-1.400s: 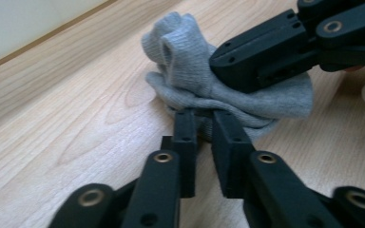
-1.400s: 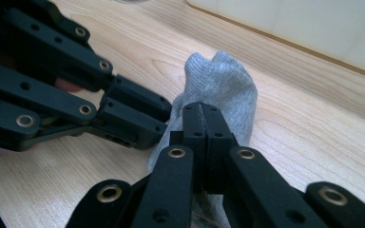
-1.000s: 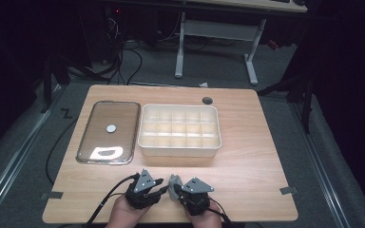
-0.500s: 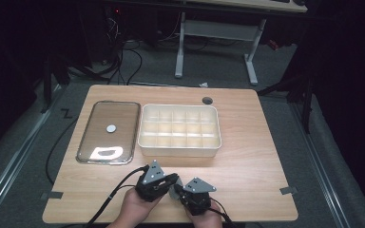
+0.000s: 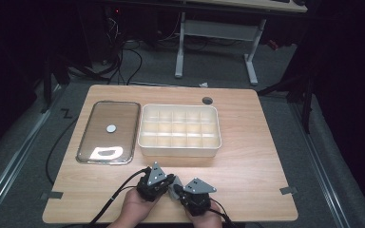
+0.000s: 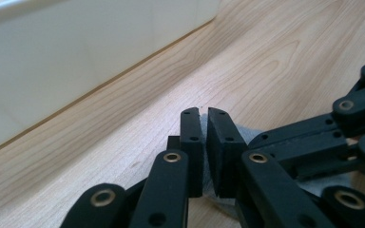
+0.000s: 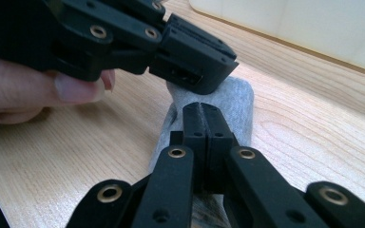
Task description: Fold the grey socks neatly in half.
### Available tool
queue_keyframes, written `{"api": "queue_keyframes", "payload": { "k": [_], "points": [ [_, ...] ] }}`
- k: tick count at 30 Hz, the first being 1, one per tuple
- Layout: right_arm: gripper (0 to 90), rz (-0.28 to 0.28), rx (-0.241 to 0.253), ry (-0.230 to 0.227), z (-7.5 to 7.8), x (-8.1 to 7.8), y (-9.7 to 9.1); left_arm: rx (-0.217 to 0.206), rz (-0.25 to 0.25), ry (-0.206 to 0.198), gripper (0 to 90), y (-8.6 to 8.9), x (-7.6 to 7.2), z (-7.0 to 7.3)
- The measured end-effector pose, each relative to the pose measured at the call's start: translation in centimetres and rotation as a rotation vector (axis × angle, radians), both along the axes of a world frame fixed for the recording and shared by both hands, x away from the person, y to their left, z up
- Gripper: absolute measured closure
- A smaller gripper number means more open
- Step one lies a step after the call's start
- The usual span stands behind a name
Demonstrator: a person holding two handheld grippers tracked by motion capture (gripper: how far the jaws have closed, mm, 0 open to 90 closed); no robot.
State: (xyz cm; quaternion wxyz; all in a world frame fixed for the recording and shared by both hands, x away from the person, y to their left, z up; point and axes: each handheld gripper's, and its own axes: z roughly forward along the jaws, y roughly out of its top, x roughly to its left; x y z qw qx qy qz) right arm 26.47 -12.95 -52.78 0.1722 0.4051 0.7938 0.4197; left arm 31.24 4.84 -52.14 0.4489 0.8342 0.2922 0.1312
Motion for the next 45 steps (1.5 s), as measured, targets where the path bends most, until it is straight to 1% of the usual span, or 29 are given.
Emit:
{"api": "queue_keyframes", "payload": {
  "k": [4, 5, 6, 10, 11, 12, 14, 18, 20, 23, 26, 27, 28, 29, 30, 31, 32, 33, 34, 35, 36, 37, 38, 40, 41, 42, 43, 44, 45],
  "points": [
    [90.0, -0.003, 0.010, 0.005, 0.3, -0.1, -0.1, -0.004, 0.001, -0.012, 86.7, 0.3, 0.0, -0.4],
    [90.0, 0.001, 0.026, 0.000, 0.6, -0.3, -0.2, 0.000, 0.004, -0.014, 86.7, 0.4, 0.0, -0.5],
    [90.0, 0.019, 0.050, -0.016, 1.3, -1.2, -0.4, -0.003, 0.008, -0.015, 87.4, 0.5, 0.0, -0.6],
    [90.0, 0.035, 0.046, -0.003, 1.3, -1.9, -0.5, -0.017, 0.006, -0.017, 87.8, 0.7, 0.0, -0.8],
    [90.0, 0.038, 0.035, 0.003, 1.1, -2.1, -0.5, -0.015, 0.004, -0.021, 87.8, 0.6, 0.0, -0.8],
    [90.0, 0.039, 0.017, 0.032, 0.4, -1.9, -0.4, -0.014, 0.000, -0.021, 88.0, 0.6, -0.1, -0.9],
    [90.0, 0.044, 0.018, 0.038, 0.1, -1.9, -0.3, -0.017, 0.000, -0.022, 88.5, 0.6, -0.1, -0.9],
    [90.0, 0.048, 0.005, 0.021, -0.2, -2.1, -0.2, -0.014, 0.000, -0.021, 89.5, 0.6, -0.1, -1.0],
    [90.0, 0.048, 0.005, 0.021, -0.2, -2.2, -0.2, -0.014, -0.001, -0.014, 89.6, 0.6, 0.0, -1.0],
    [90.0, 0.053, -0.011, -0.007, -0.4, -2.5, 0.0, -0.008, -0.002, -0.017, 90.0, 0.6, 0.0, -1.0],
    [90.0, 0.053, -0.011, -0.004, -0.4, -2.5, 0.0, -0.008, -0.002, -0.026, 89.9, 0.6, -0.1, -1.0],
    [90.0, 0.045, 0.000, 0.011, -0.2, -2.4, -0.1, -0.011, -0.003, -0.034, 89.4, 0.6, -0.2, -1.0],
    [90.0, 0.042, 0.005, 0.010, 0.0, -2.3, -0.1, -0.017, 0.008, -0.049, 86.5, 0.7, -0.3, -0.9],
    [90.0, 0.042, 0.005, 0.010, 0.0, -2.3, -0.1, -0.017, 0.008, -0.049, 85.4, 0.7, -0.3, -0.9],
    [85.4, 0.044, 0.025, 0.016, 0.2, -2.2, -0.2, -0.031, 0.009, -0.046, 84.6, 0.8, -0.3, -0.9],
    [85.4, 0.044, 0.025, 0.016, 0.2, -2.2, -0.2, -0.031, 0.009, -0.046, 83.6, 0.8, -0.3, -0.9],
    [83.1, 0.045, 0.033, 0.012, 0.4, -2.1, -0.2, -0.034, 0.009, -0.044, 83.6, 0.8, -0.3, -0.9],
    [81.1, 0.036, 0.041, 0.016, 0.6, -2.0, -0.3, -0.035, 0.006, -0.046, 83.3, 0.8, -0.3, -0.9],
    [76.4, 0.024, 0.051, 0.016, 1.0, -1.6, -0.5, -0.036, 0.006, -0.054, 81.9, 0.8, -0.4, -0.9],
    [76.4, 0.024, 0.051, 0.016, 1.0, -1.6, -0.5, -0.037, 0.003, -0.055, 81.9, 0.8, -0.4, -0.9],
    [72.4, 0.015, 0.060, 0.026, 1.4, -1.3, -0.7, -0.037, 0.000, -0.055, 81.4, 0.8, -0.5, -0.9],
    [72.4, 0.015, 0.060, 0.026, 1.4, -1.3, -0.7, -0.037, -0.003, -0.053, 81.4, 0.8, -0.5, -0.9],
    [68.1, 0.010, 0.064, 0.024, 1.8, -0.7, -0.9, -0.040, -0.001, -0.054, 81.3, 0.8, -0.5, -0.9],
    [66.2, 0.007, 0.063, 0.028, 2.0, -0.4, -1.0, -0.041, -0.003, -0.054, 81.3, 0.8, -0.5, -0.9],
    [64.4, 0.004, 0.057, 0.041, 2.1, 0.0, -1.1, -0.040, -0.006, -0.053, 81.3, 0.9, -0.5, -0.9],
    [59.2, 0.005, 0.055, 0.074, 2.1, 0.7, -1.3, -0.040, -0.005, -0.053, 81.3, 0.9, -0.5, -0.9],
    [59.2, 0.005, 0.055, 0.074, 2.1, 0.7, -1.3, -0.040, -0.005, -0.053, 81.3, 0.9, -0.5, -0.9],
    [55.3, 0.011, 0.060, 0.126, 1.8, 1.1, -1.4, -0.041, -0.005, -0.052, 81.2, 0.9, -0.5, -0.9],
    [55.3, 0.011, 0.060, 0.126, 1.8, 1.1, -1.4, -0.041, -0.005, -0.052, 81.2, 0.9, -0.5, -0.9]
  ]
}}
